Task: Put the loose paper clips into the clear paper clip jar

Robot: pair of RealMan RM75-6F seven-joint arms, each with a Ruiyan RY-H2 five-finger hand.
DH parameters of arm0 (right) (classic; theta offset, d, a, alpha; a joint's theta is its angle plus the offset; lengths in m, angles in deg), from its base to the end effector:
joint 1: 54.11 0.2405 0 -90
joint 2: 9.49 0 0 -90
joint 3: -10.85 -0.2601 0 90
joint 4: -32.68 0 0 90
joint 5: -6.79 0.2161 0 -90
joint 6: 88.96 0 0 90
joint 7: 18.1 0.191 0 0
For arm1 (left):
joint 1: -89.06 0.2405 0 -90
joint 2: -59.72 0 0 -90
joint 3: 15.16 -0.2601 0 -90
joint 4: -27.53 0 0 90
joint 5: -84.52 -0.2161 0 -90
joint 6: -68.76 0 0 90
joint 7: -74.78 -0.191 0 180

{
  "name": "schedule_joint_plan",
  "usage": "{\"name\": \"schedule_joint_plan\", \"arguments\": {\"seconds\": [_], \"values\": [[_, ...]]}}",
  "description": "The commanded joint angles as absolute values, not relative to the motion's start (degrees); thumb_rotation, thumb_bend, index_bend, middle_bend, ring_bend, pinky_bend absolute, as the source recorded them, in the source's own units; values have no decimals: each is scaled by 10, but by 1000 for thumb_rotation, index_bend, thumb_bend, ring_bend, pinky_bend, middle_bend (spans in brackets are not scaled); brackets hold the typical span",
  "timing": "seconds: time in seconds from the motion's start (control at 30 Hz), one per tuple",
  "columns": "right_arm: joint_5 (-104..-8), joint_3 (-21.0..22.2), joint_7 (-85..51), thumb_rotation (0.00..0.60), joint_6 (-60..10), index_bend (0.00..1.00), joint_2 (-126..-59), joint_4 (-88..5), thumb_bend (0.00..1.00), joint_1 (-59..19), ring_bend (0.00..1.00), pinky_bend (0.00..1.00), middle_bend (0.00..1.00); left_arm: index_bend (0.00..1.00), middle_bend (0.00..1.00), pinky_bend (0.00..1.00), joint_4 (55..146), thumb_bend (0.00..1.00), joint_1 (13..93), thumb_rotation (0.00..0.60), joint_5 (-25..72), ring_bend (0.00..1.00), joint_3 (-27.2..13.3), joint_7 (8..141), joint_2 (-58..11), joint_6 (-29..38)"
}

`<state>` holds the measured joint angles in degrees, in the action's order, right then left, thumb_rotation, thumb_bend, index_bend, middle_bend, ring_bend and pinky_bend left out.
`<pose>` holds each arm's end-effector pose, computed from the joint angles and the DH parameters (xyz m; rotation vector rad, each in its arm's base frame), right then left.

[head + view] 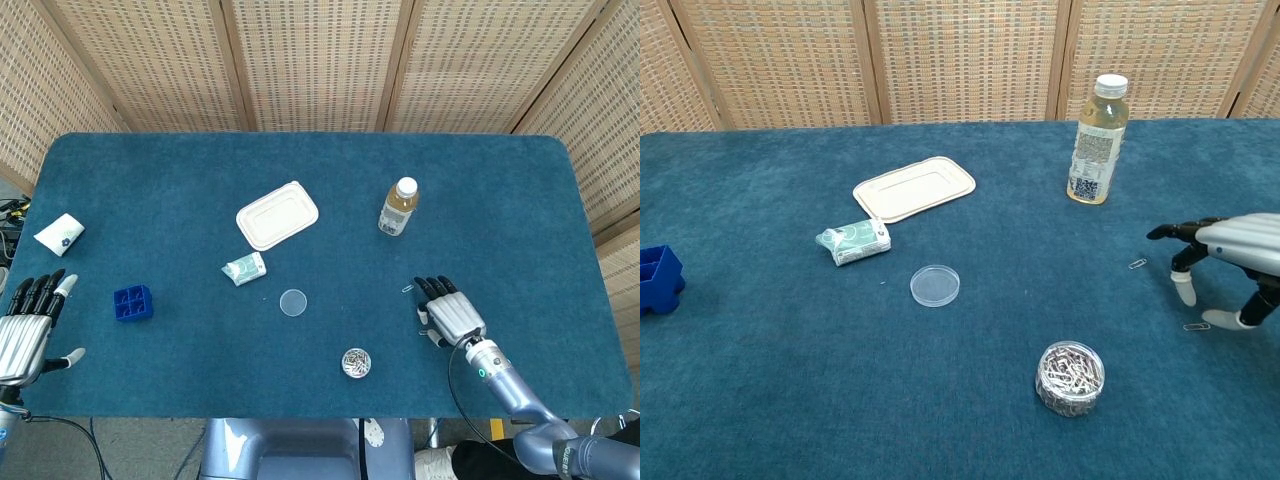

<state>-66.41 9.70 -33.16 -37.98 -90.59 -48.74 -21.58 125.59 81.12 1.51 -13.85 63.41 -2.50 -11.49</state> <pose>-0.2560 -0.3395 -0.0243 1.9660 -0.9405 0.6164 -0.3037 0.2367 0.1394 -1.4930 -0.8689 -0.7561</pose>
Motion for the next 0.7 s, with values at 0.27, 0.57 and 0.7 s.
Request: {"name": "schedule_joint_plan", "arguments": {"seconds": [0.27, 0.57, 0.7], "values": [[-647, 92, -321, 600, -396, 497, -909, -493, 339, -212, 0, 0, 14, 0, 0, 0, 1257, 0, 811, 600, 16, 0, -138, 632, -26, -115], [-659, 98, -327, 600, -387, 497, -924, -472, 339, -214, 0, 0, 14, 0, 0, 0, 1255, 0, 811, 600, 16, 0, -138, 634, -25, -114], [-662, 97, -325, 600, -385, 497, -928, -466, 340, -215, 0, 0, 14, 0, 0, 0, 1256, 0, 811, 600, 15, 0, -139, 634, -25, -114]]}}
